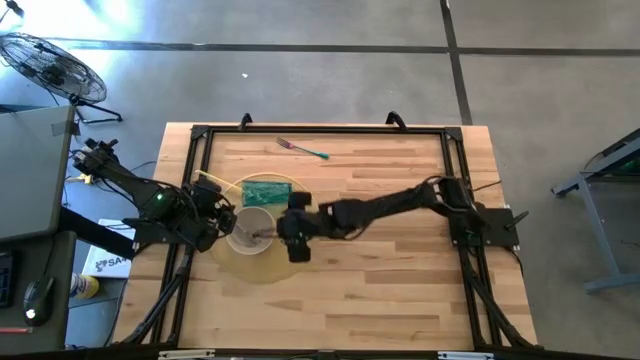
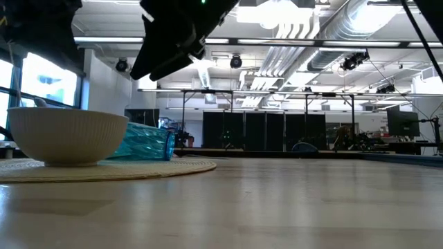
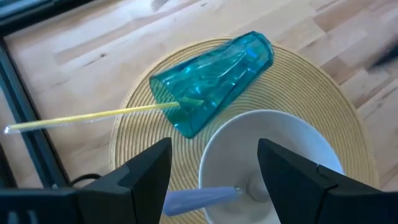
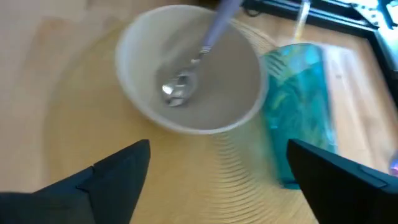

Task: Pick & Place Utensil
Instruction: Adjust the blue cup on the brown mat

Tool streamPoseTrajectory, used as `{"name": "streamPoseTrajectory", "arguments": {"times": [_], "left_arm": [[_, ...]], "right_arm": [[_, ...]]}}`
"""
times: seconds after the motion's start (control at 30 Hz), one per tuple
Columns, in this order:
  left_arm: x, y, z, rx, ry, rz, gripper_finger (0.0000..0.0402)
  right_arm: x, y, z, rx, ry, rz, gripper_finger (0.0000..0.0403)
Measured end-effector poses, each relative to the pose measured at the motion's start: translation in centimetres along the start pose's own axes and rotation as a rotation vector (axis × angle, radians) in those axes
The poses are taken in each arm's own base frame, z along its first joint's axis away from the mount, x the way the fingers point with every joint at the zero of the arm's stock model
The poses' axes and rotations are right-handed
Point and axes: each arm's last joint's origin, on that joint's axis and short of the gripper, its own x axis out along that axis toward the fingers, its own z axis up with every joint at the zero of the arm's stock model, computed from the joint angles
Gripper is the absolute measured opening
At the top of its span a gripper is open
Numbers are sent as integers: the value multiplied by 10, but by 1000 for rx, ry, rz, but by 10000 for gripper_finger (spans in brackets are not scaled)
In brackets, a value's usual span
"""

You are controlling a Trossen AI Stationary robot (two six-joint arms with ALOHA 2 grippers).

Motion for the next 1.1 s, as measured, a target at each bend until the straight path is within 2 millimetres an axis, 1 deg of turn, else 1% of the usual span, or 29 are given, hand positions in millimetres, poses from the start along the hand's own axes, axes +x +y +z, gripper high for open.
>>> {"name": "streamPoseTrajectory", "arguments": {"times": [0.07, 0.13, 0.27, 0.33, 0.43, 0.53, 0.6, 0.7, 0.8, 0.87, 0.93, 1.1], "left_arm": [[-1, 2, 1, 7, -9, 4, 234], [-2, 8, 2, 21, -23, 20, 234], [-6, 18, 6, 27, -76, 29, 234], [-8, 24, 9, 22, -111, 25, 234], [-11, 31, 12, 17, -156, 9, 233], [-13, 36, 15, 17, -209, -7, 233], [-15, 38, 17, 10, -242, -13, 233], [-15, 40, 18, 10, -260, -23, 233], [-16, 39, 18, 4, -270, -29, 233], [-15, 37, 18, 11, -269, -24, 233], [-14, 36, 18, 16, -268, -19, 233], [-13, 33, 16, 30, -264, -7, 233]], "right_arm": [[3, -18, 2, 3, -8, -22, 390], [7, -36, 4, 16, -47, -24, 396], [13, -70, 10, 49, -156, -13, 391], [14, -87, 10, 54, -165, -37, 392], [13, -111, 12, 84, -172, -47, 394], [9, -129, 18, 120, -210, -23, 393], [9, -136, 24, 117, -221, -23, 392], [21, -137, 29, 100, -176, -9, 394], [40, -136, 29, 94, -70, 20, 393], [47, -138, 27, 92, 9, 34, 391], [53, -139, 20, 92, 31, 37, 390], [63, -146, -7, 141, 161, 81, 390]]}}
